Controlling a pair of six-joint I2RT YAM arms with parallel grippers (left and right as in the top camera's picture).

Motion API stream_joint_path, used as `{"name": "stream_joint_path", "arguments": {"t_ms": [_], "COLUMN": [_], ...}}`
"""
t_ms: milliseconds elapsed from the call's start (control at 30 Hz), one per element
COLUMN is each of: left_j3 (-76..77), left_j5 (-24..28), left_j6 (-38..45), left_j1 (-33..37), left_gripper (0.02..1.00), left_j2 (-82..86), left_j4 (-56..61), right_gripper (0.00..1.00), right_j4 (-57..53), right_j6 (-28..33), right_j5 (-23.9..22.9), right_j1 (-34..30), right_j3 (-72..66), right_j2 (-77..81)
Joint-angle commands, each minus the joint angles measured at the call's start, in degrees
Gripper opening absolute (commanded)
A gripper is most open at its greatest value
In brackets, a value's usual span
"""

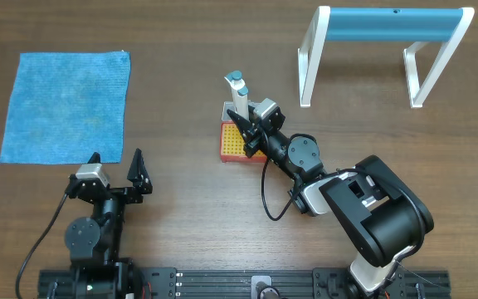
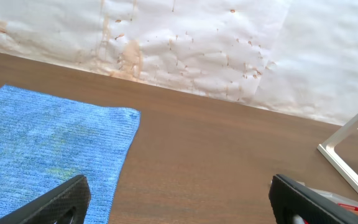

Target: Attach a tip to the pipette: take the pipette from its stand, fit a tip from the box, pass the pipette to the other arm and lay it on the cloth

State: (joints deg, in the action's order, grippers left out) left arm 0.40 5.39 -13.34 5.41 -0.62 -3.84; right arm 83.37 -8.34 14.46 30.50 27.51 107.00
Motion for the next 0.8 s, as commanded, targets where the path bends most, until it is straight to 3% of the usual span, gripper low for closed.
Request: {"name": "stream_joint_path", "arguments": {"t_ms": [33,800], "left_j3": [-0.1,-0.1], "left_j5": [0.2,0.2], "left_j6": [0.5,0.5], "left_j1": [-0.2,-0.2], "left_gripper": [0.928,0.928], "left_j2": [0.4,0.4], "left_j4": [-0.4,-0.4], "right_gripper": [0.08,0.08], "right_j4": [0.4,0.3], "right_j6": [-0.8,-0.8], "right_j5": [-0.8,-0.7], "right_j1": [-0.1,-0.1], "right_j3": [1.0,1.4], "right_j2": [0.5,2.3]}}
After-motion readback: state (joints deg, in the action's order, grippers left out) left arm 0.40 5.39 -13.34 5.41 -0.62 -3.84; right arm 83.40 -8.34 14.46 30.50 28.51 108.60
